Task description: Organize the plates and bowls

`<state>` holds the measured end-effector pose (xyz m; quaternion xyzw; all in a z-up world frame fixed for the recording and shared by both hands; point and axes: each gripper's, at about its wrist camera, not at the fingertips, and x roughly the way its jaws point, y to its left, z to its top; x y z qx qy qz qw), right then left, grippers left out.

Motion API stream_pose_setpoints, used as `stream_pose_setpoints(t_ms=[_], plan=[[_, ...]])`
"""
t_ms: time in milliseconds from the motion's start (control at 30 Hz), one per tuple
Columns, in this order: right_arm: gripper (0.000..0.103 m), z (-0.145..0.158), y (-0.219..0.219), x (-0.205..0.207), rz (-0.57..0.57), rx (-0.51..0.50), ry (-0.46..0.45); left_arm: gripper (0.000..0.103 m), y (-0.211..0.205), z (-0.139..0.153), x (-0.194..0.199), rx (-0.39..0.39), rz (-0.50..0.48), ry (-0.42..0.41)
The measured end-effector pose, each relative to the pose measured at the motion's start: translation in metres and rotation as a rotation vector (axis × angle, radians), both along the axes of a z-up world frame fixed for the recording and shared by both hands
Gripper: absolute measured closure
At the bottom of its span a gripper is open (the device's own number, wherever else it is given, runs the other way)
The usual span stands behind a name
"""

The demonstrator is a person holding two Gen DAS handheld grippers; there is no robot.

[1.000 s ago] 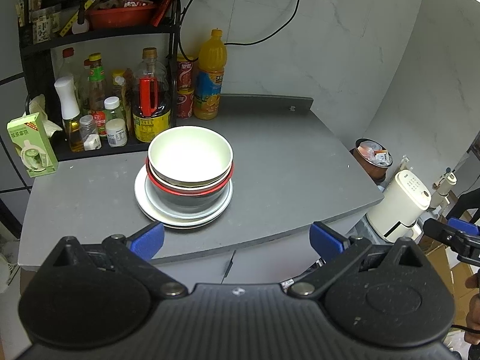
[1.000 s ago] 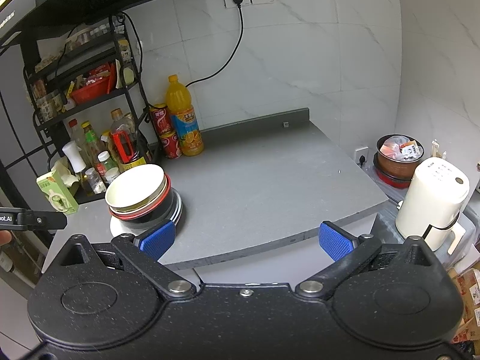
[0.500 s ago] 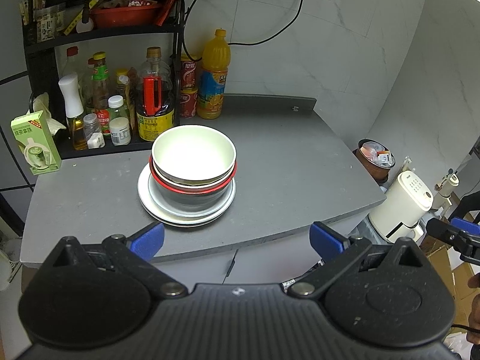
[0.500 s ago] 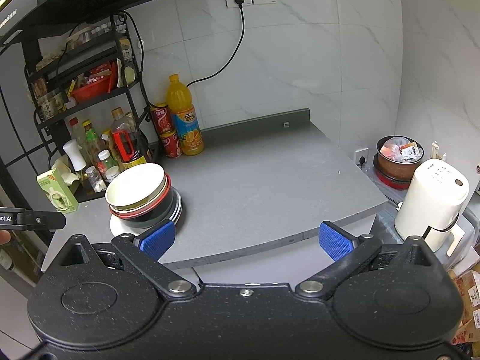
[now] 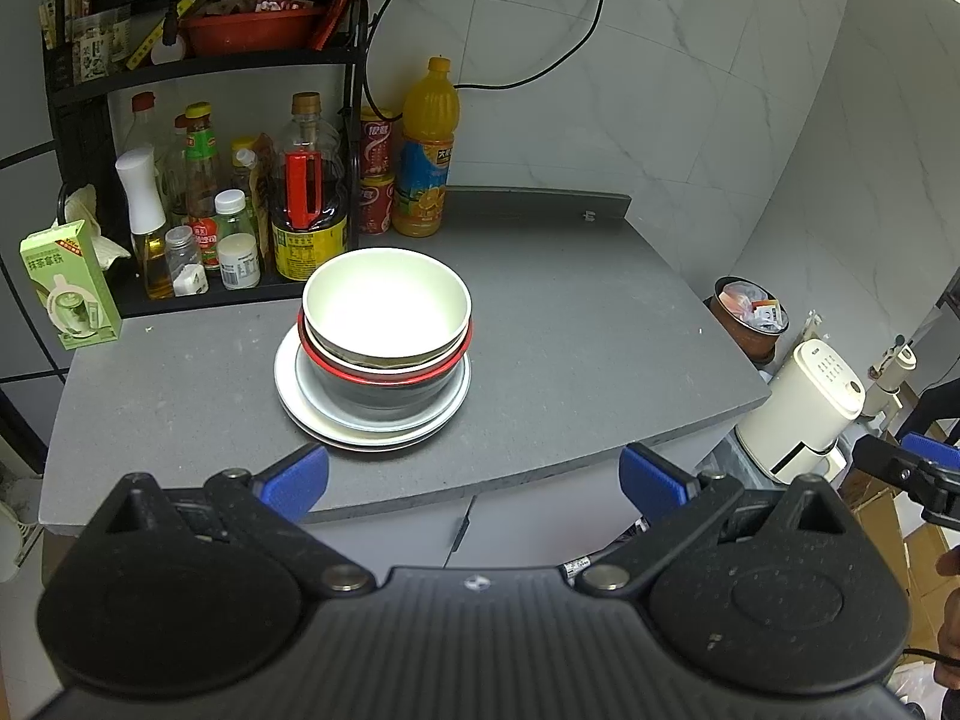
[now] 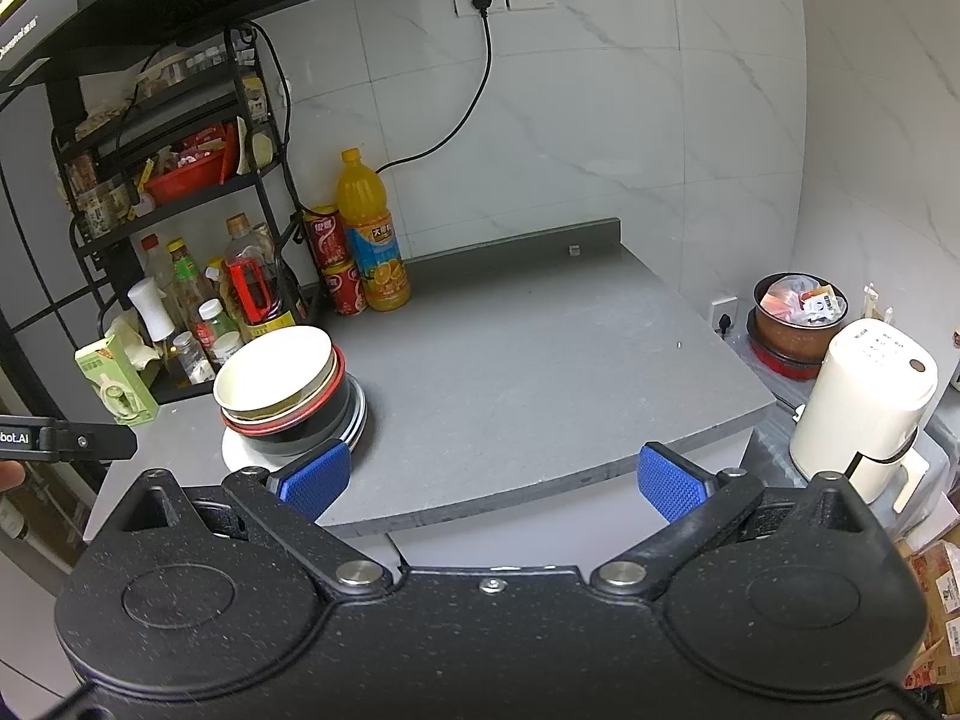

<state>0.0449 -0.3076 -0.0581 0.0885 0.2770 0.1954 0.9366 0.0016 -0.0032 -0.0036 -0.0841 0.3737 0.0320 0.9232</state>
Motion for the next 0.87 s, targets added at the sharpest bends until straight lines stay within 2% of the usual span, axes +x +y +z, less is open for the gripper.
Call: stream_pose_setpoints(t_ms=[867], plan=[[0.0, -0.004, 0.005, 0.01, 0.014, -0.003, 0.014, 0.001, 0.0, -0.004, 0.011, 0.01, -0.024, 0.02]])
